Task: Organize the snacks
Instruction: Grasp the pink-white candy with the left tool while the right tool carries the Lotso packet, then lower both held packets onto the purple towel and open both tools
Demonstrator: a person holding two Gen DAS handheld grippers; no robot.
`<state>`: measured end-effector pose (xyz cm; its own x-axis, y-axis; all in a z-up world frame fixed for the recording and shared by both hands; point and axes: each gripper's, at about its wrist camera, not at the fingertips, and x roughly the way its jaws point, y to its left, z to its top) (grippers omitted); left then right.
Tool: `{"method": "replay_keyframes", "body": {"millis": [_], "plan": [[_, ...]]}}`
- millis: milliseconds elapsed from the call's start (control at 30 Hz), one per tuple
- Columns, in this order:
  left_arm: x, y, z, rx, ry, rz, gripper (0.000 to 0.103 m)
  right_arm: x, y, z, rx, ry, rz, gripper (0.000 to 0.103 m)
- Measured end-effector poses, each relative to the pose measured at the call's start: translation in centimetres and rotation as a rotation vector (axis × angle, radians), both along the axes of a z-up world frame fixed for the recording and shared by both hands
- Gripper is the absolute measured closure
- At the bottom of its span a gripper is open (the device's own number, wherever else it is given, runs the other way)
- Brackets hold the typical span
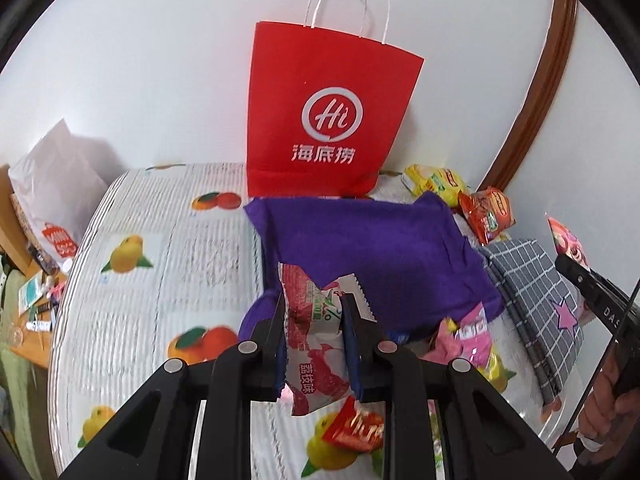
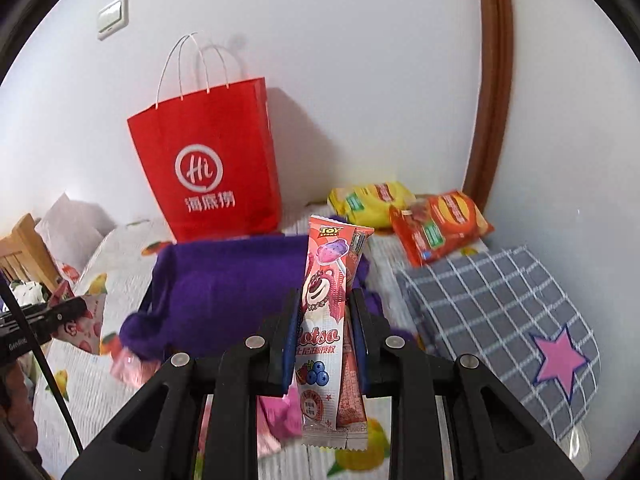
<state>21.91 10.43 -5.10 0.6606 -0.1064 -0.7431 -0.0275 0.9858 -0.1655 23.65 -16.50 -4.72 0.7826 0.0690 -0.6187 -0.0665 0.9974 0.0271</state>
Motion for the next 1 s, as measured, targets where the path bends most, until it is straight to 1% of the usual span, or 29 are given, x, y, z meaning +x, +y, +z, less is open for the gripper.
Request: {"method": "replay_keyframes", "body": {"millis": [67, 200, 467, 633, 767, 1000], "plan": [[1.2, -0.2, 0.1, -0.002, -0.002, -0.002, 0.081, 1.3, 0.7, 0.1, -0.035, -0.013, 0.002, 0.079], [3.3, -0.6, 0.0, -0.01, 0.007, 0.0, 0.081, 3.7, 1.1, 0.1, -0.002, 0.001, 0.036, 0.079], [7.0, -1.0, 0.1, -0.015, 0.01, 0.01, 0.081, 7.7, 1.8, 0.3, 0.006, -0.01, 0.056, 0.079], [9.6, -0.6, -0.5, -0.022, 0.021, 0.019, 0.081, 10.3, 2.1, 0.2, 0.033, -0.001, 0.072, 0.079], [11.4, -0.1, -1.6, -0.027, 0.039, 0.034, 0.081, 12.3, 2.7, -0.9, 0.026, 0.019, 0.081, 0.079], [14.2, 0.1, -4.3, -0.037, 0.087, 0.025, 0.081, 15.7, 3.6, -4.7, 0.032, 0.124, 0.122, 0.079]]}}
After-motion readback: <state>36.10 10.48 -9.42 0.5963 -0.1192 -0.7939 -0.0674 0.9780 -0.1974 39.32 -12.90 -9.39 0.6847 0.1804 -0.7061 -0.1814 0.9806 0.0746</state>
